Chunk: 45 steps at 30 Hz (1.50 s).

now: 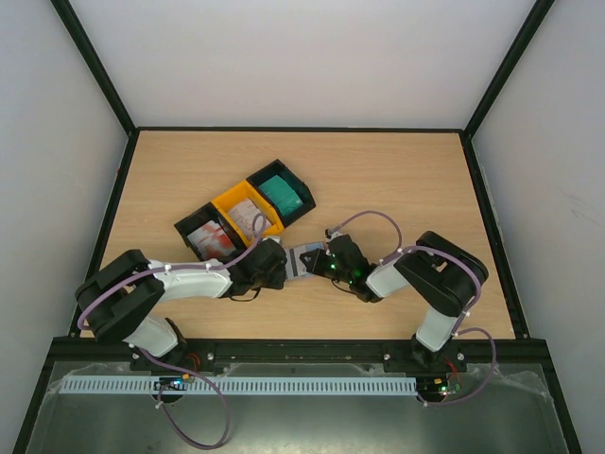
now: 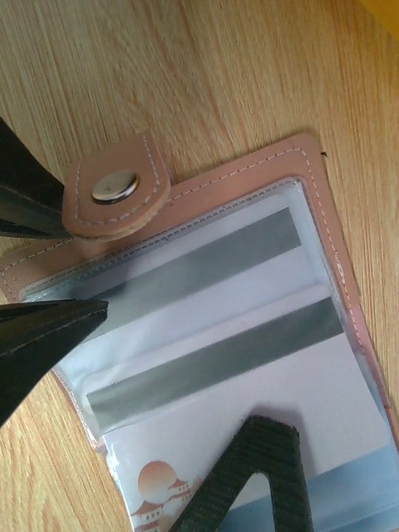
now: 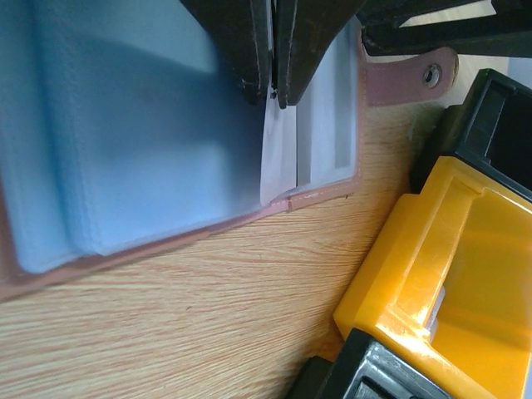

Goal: Put the credit cards into the card holder
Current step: Insert the credit card into the card holder.

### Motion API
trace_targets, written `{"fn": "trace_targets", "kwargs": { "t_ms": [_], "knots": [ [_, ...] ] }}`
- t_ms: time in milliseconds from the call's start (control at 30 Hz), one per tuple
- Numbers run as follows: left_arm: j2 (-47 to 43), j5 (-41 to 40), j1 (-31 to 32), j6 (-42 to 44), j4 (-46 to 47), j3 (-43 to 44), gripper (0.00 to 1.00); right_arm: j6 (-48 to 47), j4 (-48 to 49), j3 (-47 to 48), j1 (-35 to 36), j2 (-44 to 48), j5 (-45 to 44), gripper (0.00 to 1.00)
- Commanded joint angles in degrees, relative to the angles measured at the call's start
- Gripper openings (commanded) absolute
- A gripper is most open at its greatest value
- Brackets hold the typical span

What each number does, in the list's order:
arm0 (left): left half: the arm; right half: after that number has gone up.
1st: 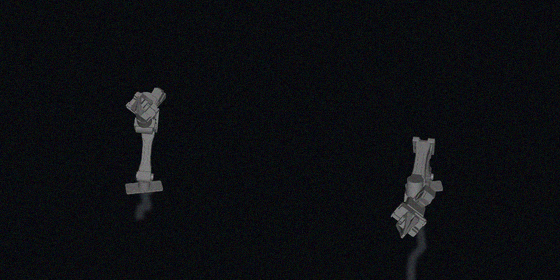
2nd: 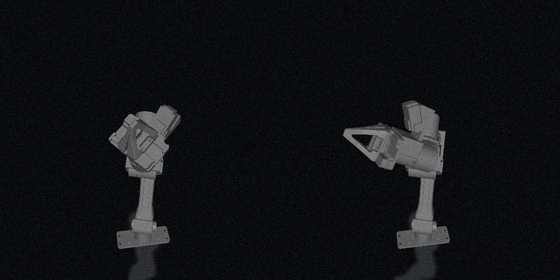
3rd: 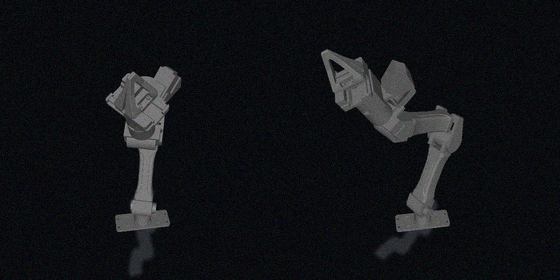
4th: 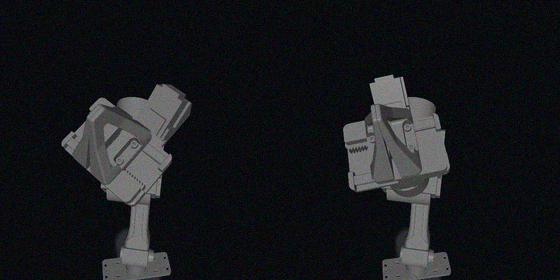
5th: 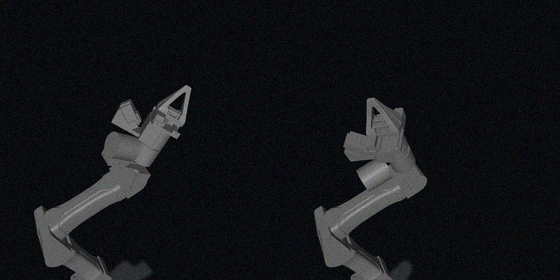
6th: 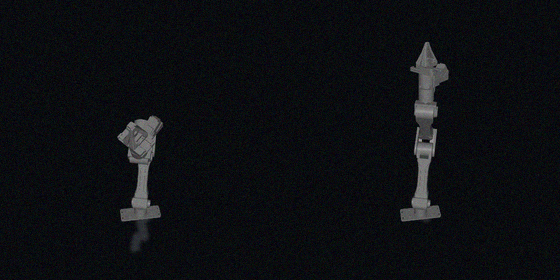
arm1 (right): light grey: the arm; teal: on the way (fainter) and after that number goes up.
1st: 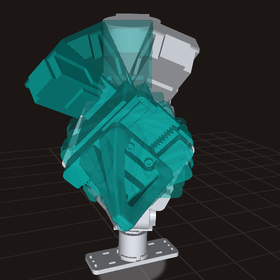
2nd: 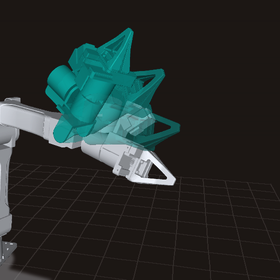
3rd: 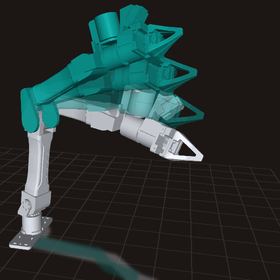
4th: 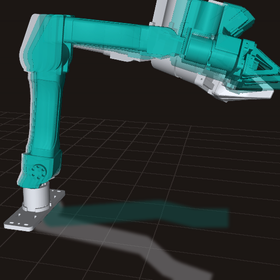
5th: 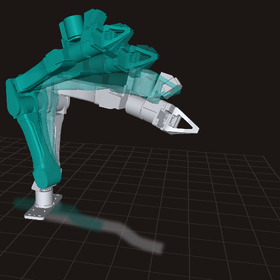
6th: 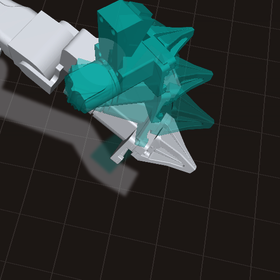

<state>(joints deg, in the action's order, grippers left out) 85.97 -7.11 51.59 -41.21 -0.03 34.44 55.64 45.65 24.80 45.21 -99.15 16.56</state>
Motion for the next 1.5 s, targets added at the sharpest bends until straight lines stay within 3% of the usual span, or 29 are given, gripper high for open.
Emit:
{"fn": "trace_targets", "kwargs": {
  "t_ms": [0,267,567,733,833,1133,1467],
  "knots": [
    [2.3,-0.1,0.3,0.0,-1.4,-0.4,0.24,-2.3,-9.0,1.0,0.4,-4.6,1.5,0.02],
    [1.5,-0.6,0.3,0.0,-1.6,-0.9,0.26,-1.5,-8.8,1.4,0.4,-4.0,2.1,0.12],
    [0.3,-0.4,0.3,-0.6,-0.9,-1.0,0.30,-1.3,-17.1,1.2,0.3,4.3,-2.8,0.47],
    [-0.1,0.5,0.1,-0.3,-1.7,0.3,0.30,-1.5,-25.0,3.2,0.3,7.4,-6.5,0.54],
    [-0.6,0.7,0.0,-0.9,-1.0,0.1,0.32,-2.8,-27.0,5.0,0.3,6.5,-6.3,0.50],
    [1.2,0.9,-0.6,-2.4,-0.4,-0.7,0.35,-4.7,-25.9,7.5,0.9,1.5,-0.7,0.19],
    [2.7,1.4,-0.8,-3.1,0.2,-1.3,0.36,-5.0,-23.9,9.1,2.8,0.3,3.8,0.13]
  ]
}}
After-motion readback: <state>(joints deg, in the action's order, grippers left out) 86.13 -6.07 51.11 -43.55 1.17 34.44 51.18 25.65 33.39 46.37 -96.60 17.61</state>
